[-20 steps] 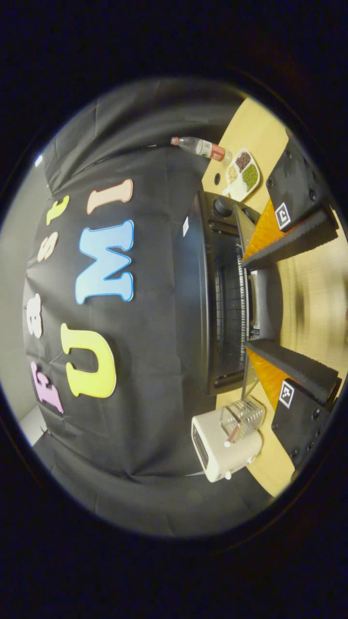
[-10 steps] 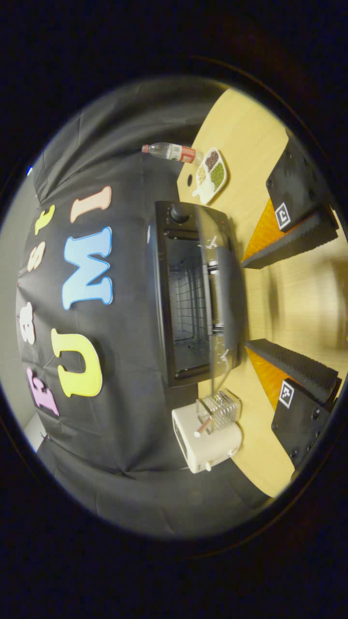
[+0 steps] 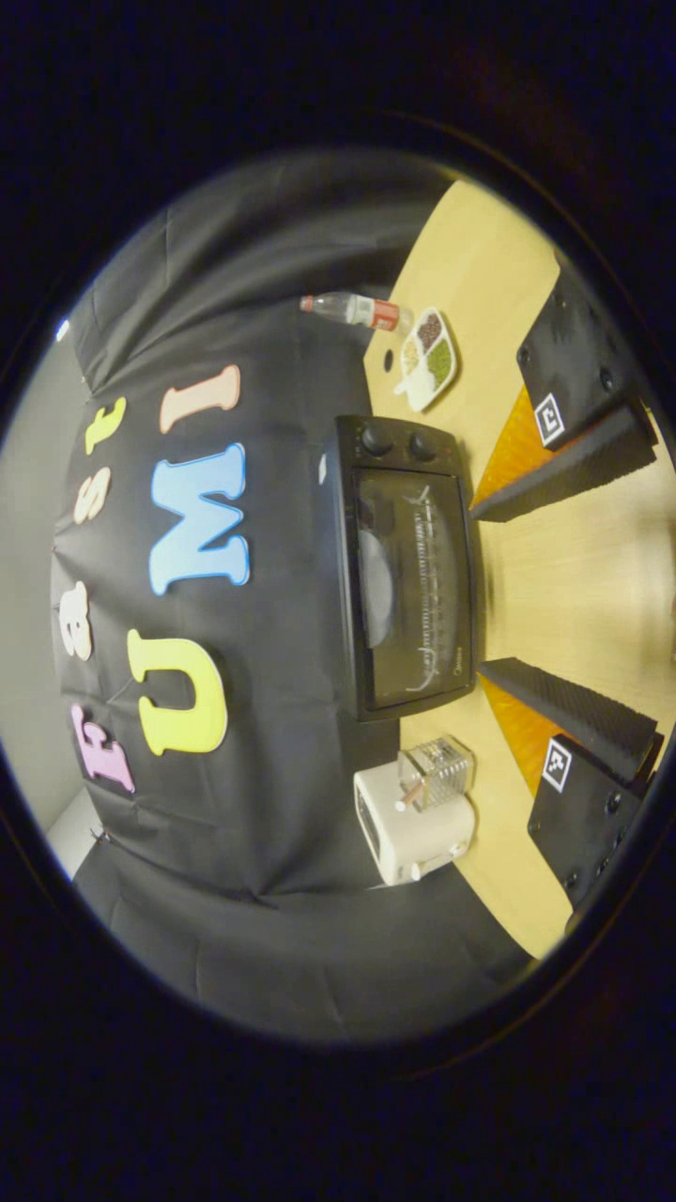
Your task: Open the electric oven with the left hand, put the food in, and close the electric oven.
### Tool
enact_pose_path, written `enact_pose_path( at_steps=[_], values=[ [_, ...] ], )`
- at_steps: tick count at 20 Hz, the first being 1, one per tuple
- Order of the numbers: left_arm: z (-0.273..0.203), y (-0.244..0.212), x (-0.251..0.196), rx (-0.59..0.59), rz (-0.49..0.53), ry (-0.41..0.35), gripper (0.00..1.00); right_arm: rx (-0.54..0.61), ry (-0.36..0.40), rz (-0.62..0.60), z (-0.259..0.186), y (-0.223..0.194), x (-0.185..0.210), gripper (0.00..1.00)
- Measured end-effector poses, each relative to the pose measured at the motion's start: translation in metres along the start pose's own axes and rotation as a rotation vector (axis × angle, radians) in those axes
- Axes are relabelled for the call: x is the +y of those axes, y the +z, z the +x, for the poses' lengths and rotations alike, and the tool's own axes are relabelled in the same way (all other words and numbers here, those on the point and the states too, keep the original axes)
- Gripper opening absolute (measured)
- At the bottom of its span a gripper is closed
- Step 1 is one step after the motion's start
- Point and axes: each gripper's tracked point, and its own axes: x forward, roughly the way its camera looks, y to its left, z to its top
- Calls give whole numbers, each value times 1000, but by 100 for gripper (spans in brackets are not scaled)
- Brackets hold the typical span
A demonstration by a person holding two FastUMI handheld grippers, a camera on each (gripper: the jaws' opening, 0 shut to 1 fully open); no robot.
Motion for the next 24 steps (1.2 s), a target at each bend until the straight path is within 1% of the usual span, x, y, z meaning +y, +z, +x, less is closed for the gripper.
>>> enact_pose_path(
  at_steps=[3, 4, 5, 6, 7, 8, 9, 11, 12, 13, 14, 15, 16, 22, 23, 24],
  values=[
    [37, 23, -6, -31, 15, -17, 97, -15, -39, 10, 1, 6, -4, 96],
    [50, 31, -7, -44, 19, -22, 100, -19, -54, 12, 1, 8, -5, 96],
    [63, 38, -9, -57, 19, -29, 100, -21, -67, 9, 2, 8, -6, 96],
    [76, 45, -11, -67, 16, -34, 97, -17, -80, 2, 4, 7, -7, 96],
    [90, 49, -11, -74, 13, -34, 100, -10, -93, -7, 6, 7, -9, 96],
    [102, 54, -11, -80, 6, -31, 100, -3, -105, -12, 7, 5, -12, 96],
    [114, 58, -9, -87, 1, -27, 100, 0, -116, -10, 9, 6, -13, 96],
    [137, 58, -7, -81, -2, -20, 94, 4, -137, -5, 10, 6, -16, 96],
    [148, 55, -6, -69, 0, -18, 97, 11, -144, -6, 11, 3, -16, 96],
    [153, 46, -6, -41, 2, -12, 94, 22, -148, -9, 13, 0, -16, 96],
    [157, 52, -4, -70, -18, -7, 97, 33, -148, -12, 14, -3, -15, 96],
    [155, 47, -4, -49, -25, -2, 100, 41, -146, -15, 15, -5, -13, 96],
    [149, 48, -3, -63, -29, 2, 97, 43, -144, -18, 14, -5, -12, 96],
    [104, 22, -6, -54, -23, -5, 97, 41, -106, -39, 19, -4, -2, 96],
    [97, 16, -6, -44, -23, -8, 100, 43, -99, -41, 20, -4, -1, 96],
    [91, 10, -7, -35, -23, -9, 100, 44, -93, -42, 21, -4, 0, 96]
  ],
)
